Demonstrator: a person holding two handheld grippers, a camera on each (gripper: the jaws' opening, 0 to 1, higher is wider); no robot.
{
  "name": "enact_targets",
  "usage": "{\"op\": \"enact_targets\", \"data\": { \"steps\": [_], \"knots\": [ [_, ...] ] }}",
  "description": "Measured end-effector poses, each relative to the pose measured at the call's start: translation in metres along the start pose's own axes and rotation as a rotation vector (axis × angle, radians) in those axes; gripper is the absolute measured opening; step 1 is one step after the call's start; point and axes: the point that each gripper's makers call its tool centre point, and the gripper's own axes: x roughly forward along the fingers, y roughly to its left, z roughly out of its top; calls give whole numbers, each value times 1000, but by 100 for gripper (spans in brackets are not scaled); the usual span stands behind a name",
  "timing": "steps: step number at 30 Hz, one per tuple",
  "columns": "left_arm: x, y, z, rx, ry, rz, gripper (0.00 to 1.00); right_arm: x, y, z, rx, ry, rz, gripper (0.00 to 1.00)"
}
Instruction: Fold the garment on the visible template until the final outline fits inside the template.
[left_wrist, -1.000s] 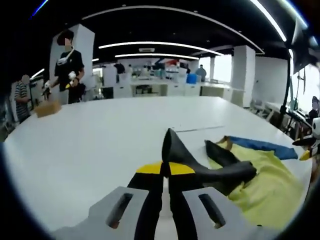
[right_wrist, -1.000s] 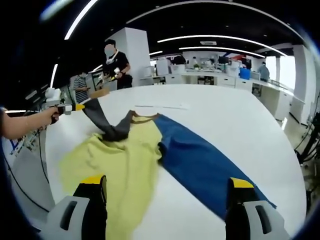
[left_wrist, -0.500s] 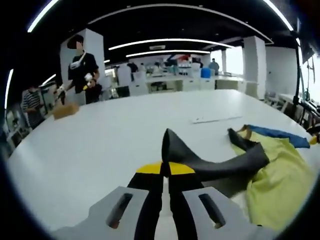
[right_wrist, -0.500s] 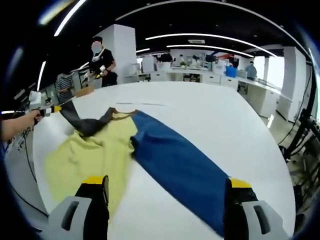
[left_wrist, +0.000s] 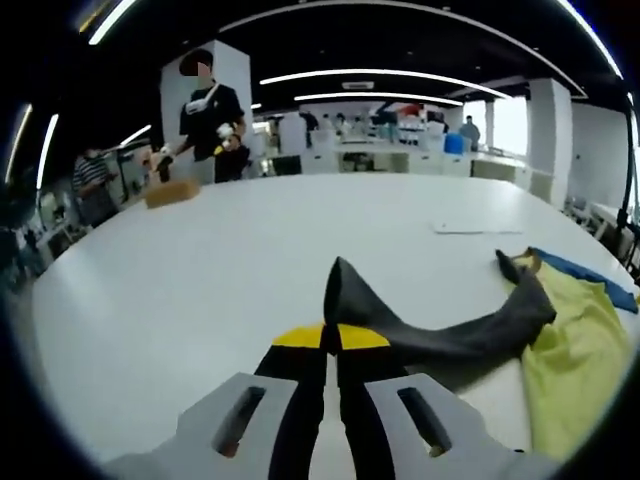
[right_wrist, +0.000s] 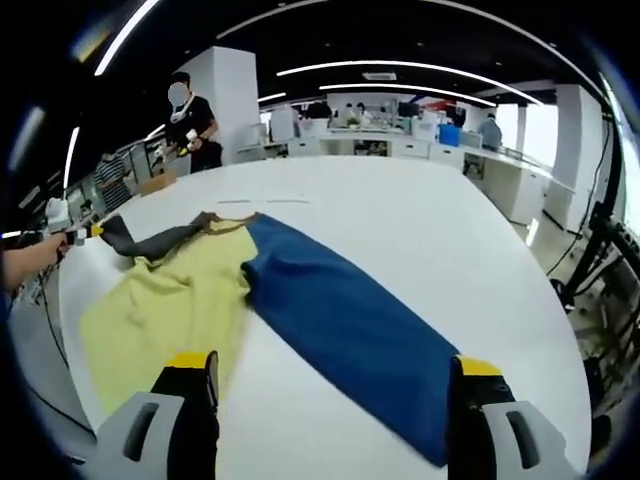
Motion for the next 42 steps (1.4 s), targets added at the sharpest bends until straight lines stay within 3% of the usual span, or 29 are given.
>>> {"op": "enact_targets", "data": {
  "steps": [4,12,16,21,33,38,42],
  "knots": [
    [-6,9,-7,1,9,25,0,-1,8,7,8,-25,32,97],
    [-17,32,-19,-84,25,100,0,-4,27,18,-2,-56,107,99],
    [-20,40,-23,-95,25,125,0,-4,31,20,-12,-57,118,99],
    [-23,52,-25,-167,5,148,0,-7,39,22,-22,-59,147,99],
    [-36,83,-40,-262,17,274,0,-8,49,26,-26,-68,173,99],
    [-37,86,-43,-252,34,292,0,-8,52,25,-31,-65,176,99],
    [-34,83,-55,-157,118,304,0,-7,53,25,-31,-64,180,99]
  ]
}}
